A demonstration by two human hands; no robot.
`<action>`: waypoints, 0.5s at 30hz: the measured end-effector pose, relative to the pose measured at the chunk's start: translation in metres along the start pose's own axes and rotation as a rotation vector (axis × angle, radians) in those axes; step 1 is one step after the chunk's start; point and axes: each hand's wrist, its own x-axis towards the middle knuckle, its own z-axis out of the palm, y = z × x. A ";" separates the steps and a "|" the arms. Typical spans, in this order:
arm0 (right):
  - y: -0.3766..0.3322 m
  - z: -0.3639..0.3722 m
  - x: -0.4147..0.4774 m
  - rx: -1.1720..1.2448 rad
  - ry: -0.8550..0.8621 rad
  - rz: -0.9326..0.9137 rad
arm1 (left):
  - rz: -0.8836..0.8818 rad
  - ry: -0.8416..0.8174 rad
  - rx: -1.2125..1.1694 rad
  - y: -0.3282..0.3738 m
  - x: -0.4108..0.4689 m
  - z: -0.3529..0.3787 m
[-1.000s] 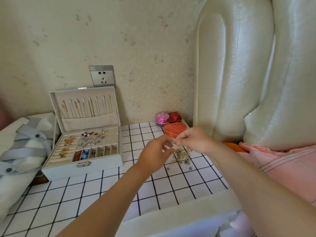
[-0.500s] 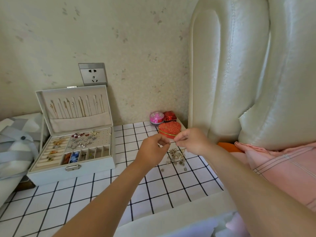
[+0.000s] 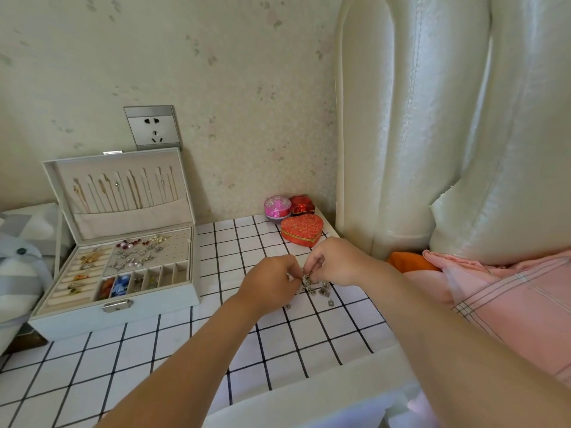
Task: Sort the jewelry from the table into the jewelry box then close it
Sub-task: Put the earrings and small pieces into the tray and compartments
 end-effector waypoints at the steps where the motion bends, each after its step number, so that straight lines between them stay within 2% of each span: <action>1: -0.001 0.001 0.000 -0.022 -0.025 0.001 | 0.020 -0.015 0.021 0.000 -0.001 0.000; 7: -0.006 0.000 -0.002 -0.079 -0.037 0.011 | 0.025 0.018 0.080 -0.008 -0.007 -0.004; 12: -0.012 0.001 -0.007 -0.156 -0.146 0.036 | 0.010 0.064 0.081 -0.011 -0.011 -0.009; 15: -0.014 0.005 -0.006 -0.164 -0.125 0.020 | 0.020 0.050 0.071 -0.009 -0.012 -0.011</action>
